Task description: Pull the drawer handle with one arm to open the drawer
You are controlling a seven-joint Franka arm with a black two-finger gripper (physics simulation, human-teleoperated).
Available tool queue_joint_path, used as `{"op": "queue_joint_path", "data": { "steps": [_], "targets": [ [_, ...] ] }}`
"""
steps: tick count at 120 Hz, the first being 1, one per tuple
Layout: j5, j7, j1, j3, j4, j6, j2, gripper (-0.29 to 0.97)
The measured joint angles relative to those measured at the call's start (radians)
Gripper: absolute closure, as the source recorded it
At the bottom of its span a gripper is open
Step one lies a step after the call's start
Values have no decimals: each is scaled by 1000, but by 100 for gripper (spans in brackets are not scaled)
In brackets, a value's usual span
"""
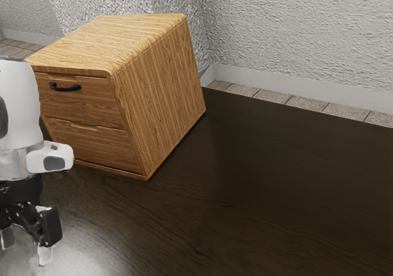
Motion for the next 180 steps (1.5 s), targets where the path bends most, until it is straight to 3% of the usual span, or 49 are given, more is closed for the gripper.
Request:
{"op": "queue_joint_path", "data": {
  "steps": [10, 24, 36, 48, 60, 78, 100, 114, 134, 155, 180],
  "targets": [
    [49, 47, -40, -37, 129, 165, 94, 0],
    [62, 87, -32, -49, 77, 308, 110, 0],
    [77, 133, -68, -37, 79, 360, 121, 0],
    [107, 249, -87, 22, 220, 387, 218, 0],
    [112, 404, -38, -56, 305, 378, 241, 0],
    [104, 636, -24, -97, 338, 296, 230, 0],
    [41, 911, 113, -158, 126, 334, 51, 0],
    [34, 1073, 145, -107, 73, 435, -9, 0],
    [180, 1248, -60, 69, 92, 644, 31, 0],
    [268, 1369, -38, 139, 91, 793, 24, 0],
    [314, 1476, -66, 219, 96, 893, 35, 0]
  ]
}}
